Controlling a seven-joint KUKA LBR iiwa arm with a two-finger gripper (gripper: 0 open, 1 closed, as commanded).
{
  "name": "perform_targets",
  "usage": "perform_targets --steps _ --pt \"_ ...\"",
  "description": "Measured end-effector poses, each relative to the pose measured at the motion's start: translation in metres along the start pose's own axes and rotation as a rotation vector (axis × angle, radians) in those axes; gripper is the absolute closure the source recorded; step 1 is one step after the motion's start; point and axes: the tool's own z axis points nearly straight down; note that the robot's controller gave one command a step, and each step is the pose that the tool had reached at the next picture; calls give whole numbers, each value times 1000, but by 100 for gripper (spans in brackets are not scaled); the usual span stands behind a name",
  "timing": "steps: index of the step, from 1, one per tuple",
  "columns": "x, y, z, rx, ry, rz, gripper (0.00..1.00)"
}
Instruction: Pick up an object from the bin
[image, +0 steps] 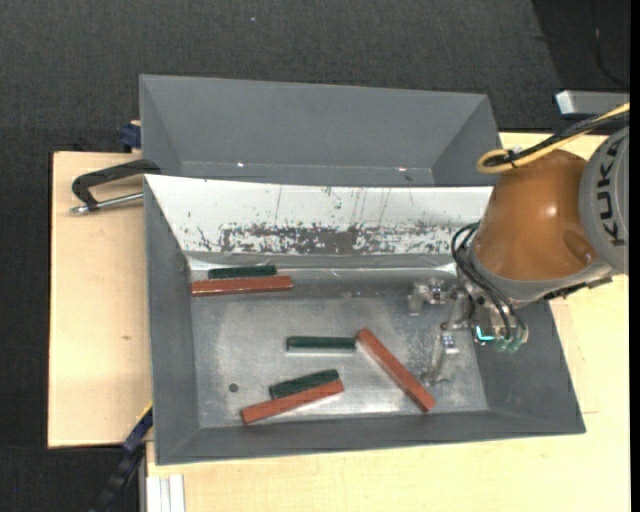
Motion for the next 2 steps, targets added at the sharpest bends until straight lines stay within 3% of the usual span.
perform_targets --steps 1,2 --pt "-2 0 -3 1 -7 -1 0" --pt "-41 22 77 1 -4 -226 100"
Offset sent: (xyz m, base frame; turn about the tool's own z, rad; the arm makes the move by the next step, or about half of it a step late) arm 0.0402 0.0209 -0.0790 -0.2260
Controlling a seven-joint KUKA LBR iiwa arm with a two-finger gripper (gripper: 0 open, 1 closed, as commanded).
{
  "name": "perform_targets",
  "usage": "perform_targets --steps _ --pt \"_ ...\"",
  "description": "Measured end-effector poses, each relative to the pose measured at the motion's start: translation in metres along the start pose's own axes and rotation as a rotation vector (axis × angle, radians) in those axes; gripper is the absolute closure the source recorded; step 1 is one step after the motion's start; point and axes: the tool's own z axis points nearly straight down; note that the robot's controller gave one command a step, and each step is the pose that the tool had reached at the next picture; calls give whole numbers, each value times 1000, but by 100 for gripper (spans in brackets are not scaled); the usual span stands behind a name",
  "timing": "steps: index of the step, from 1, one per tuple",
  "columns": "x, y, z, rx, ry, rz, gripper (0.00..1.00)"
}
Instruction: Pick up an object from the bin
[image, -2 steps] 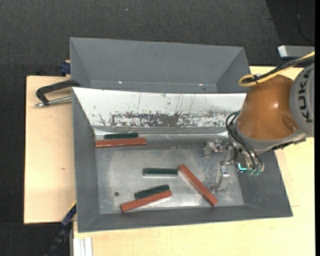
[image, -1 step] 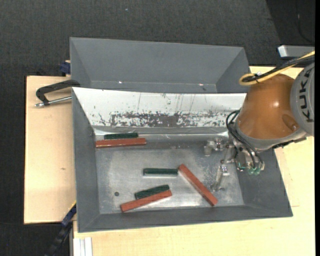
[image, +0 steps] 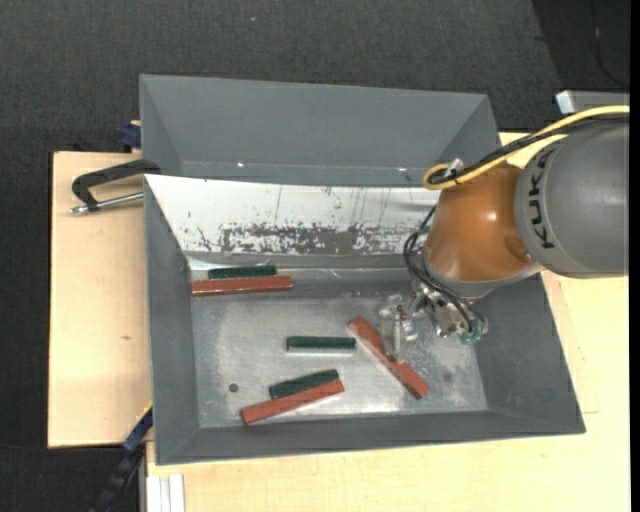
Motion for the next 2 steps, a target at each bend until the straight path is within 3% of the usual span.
perform_targets --steps 1,2 --pt "-1 0 1 1 -5 0 0" --pt "-1 0 1 1 -5 0 0"
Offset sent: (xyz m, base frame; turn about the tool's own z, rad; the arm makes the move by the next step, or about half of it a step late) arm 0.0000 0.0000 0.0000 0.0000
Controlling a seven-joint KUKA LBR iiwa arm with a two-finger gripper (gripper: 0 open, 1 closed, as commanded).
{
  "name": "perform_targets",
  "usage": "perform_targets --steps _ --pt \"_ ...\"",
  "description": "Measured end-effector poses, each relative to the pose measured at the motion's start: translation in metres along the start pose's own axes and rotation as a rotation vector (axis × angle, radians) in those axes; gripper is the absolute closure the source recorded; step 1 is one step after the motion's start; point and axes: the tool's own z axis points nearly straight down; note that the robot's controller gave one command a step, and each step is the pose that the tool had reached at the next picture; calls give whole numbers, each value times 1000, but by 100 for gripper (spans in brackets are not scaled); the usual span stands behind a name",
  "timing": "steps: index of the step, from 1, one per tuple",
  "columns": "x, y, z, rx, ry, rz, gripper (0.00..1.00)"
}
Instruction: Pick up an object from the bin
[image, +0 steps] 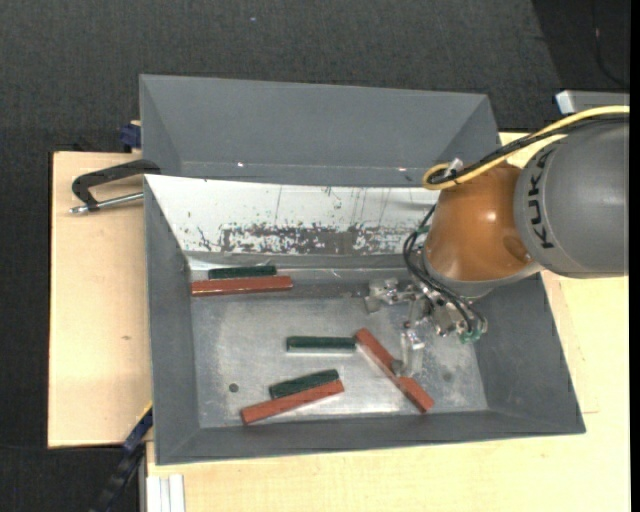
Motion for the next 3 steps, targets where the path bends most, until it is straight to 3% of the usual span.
perform_targets --steps 1,2,3 --pt "-9 57 -2 -2 3 177 100" --pt "-9 57 -2 -2 3 177 100" --pt "-16 53 -94 0 -3 -165 0"
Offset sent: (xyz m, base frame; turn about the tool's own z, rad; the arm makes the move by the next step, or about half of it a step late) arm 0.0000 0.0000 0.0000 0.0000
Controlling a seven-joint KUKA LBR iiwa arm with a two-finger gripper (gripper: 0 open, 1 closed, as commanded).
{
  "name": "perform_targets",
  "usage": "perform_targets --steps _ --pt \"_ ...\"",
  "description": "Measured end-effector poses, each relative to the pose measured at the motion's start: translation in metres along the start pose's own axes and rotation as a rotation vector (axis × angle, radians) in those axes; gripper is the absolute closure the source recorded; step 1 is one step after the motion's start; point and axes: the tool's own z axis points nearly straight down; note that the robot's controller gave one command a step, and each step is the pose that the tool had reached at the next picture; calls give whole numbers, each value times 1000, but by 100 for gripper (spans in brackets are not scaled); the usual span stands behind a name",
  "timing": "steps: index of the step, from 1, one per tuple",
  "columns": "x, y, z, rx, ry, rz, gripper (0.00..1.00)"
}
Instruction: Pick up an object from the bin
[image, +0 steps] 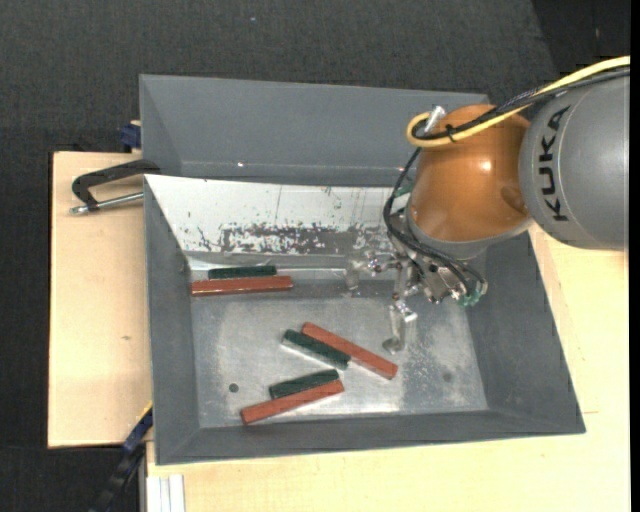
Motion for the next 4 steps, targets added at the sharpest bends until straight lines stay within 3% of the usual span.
perform_targets --steps 1,2,3,4 --pt "-1 -1 -8 1 -2 -29 0" --pt "-4 13 90 -2 6 -100 100" --pt "-4 13 90 -2 3 -100 0" --pt "-4 13 90 -2 4 -100 0"
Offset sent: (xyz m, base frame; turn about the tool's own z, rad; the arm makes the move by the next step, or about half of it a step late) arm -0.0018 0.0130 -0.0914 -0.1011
